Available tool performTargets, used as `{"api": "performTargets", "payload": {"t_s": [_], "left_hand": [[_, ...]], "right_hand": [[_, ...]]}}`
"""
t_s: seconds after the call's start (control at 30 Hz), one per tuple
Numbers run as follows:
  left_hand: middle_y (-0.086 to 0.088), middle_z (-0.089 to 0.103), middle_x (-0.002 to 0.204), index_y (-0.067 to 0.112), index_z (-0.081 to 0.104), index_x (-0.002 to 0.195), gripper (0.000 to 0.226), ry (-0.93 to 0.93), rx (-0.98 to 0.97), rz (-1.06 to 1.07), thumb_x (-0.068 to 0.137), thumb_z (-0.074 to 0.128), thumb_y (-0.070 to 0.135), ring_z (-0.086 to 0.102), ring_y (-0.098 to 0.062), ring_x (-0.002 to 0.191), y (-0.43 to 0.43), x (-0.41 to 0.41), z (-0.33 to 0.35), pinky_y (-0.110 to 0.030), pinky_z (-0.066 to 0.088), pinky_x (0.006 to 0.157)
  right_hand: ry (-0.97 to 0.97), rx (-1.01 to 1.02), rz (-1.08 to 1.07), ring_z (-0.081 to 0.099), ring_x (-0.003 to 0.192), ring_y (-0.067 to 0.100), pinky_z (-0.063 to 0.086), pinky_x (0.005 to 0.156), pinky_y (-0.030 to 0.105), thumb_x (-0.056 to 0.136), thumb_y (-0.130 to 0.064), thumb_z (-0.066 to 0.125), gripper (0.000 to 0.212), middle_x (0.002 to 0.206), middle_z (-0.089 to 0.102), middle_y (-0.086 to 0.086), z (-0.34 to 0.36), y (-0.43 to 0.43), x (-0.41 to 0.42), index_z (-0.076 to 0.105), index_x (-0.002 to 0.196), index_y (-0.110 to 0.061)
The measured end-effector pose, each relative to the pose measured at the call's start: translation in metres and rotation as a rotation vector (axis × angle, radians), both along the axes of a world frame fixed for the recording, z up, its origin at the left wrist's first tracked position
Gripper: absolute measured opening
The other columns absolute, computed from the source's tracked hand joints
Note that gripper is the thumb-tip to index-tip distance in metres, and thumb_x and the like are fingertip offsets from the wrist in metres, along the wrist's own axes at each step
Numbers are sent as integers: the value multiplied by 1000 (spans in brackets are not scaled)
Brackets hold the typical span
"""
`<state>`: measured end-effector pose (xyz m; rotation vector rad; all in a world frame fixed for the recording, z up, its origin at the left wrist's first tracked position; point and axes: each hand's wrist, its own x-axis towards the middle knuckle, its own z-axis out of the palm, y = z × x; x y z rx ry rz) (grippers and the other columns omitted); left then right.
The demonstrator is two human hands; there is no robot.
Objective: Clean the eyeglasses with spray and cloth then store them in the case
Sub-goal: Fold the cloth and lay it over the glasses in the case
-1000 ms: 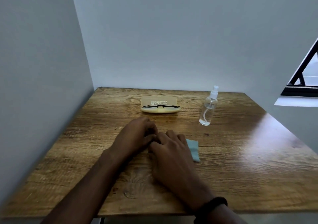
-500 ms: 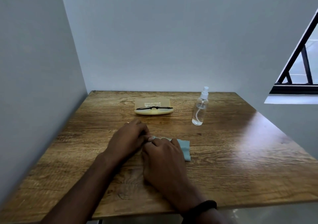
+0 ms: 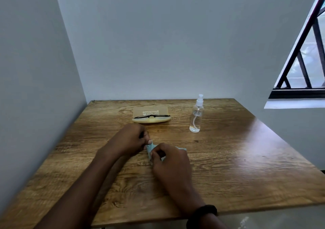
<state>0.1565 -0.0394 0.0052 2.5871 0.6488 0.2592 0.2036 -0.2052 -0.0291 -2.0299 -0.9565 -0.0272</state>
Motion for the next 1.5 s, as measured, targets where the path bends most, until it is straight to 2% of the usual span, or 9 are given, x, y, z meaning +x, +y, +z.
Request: {"api": "performTargets", "payload": {"t_s": [0.23, 0.37, 0.5, 0.63, 0.8, 1.0, 1.13, 1.33, 1.5], "left_hand": [[9, 71, 68, 20, 70, 83, 10, 34, -12, -13, 89, 77, 23, 60, 10, 51, -11, 19, 20, -8, 40, 48], [4, 76, 78, 17, 70, 92, 10, 99, 13, -39, 89, 77, 23, 70, -2, 64, -24, 35, 32, -21, 53, 63], [2, 77, 80, 14, 71, 94, 11, 173, 76, -78, 89, 77, 21, 66, -3, 65, -39, 55, 37, -24, 52, 68], [8, 72, 70, 15, 71, 93, 9, 234, 110, -89, 88, 77, 19, 62, 4, 58, -53, 71, 34, -19, 42, 54], [7, 74, 72, 17, 70, 92, 11, 258, 121, -89, 87, 78, 21, 65, 2, 64, -64, 81, 25, -20, 42, 56], [11, 65, 78, 20, 69, 90, 13, 236, 187, -103, 85, 80, 22, 67, -7, 80, -72, 89, 15, -27, 53, 71], [8, 68, 93, 25, 66, 89, 15, 229, 224, -111, 83, 80, 27, 64, -11, 88, -75, 93, 9, -28, 49, 69], [8, 69, 88, 23, 67, 91, 12, 193, 217, -132, 89, 74, 33, 64, -12, 83, -75, 96, 6, -27, 45, 64], [10, 61, 83, 26, 66, 95, 6, 32, 185, -101, 99, 62, 28, 58, -9, 77, -71, 80, 2, -26, 39, 66]], "right_hand": [[121, 15, -59, 62, 74, 0, 52, 67, 21, 89, -32, 68, 8, 76, 66, -16, 1, -14, 9, 70, 84, -25], [126, 17, -128, 65, 79, 4, 57, 71, 32, 87, -32, 65, 10, 80, 69, -12, 2, -25, 12, 67, 81, -24], [139, 6, -185, 63, 77, 7, 55, 79, 39, 85, -34, 62, 12, 78, 65, -12, 4, -36, 14, 61, 74, -27], [96, -95, -216, 59, 92, 11, 43, 94, 39, 87, -36, 57, 11, 89, 54, -14, 7, -50, 16, 56, 77, -32], [101, -115, -233, 55, 96, 12, 34, 92, 35, 89, -34, 52, 12, 92, 53, -12, 6, -59, 16, 56, 78, -30], [64, -174, -256, 56, 95, 13, 40, 92, 35, 89, -34, 48, 16, 94, 56, -10, 3, -60, 18, 62, 87, -26], [56, -228, -243, 57, 94, 15, 40, 92, 36, 90, -33, 47, 17, 95, 57, -8, 4, -63, 19, 61, 87, -24], [42, -268, -225, 59, 100, 16, 42, 94, 38, 89, -34, 48, 18, 100, 61, -7, 8, -67, 18, 61, 94, -23], [23, -236, -213, 60, 98, 18, 48, 88, 37, 86, -31, 52, 16, 101, 62, -5, 7, -75, 24, 54, 99, -22]]}}
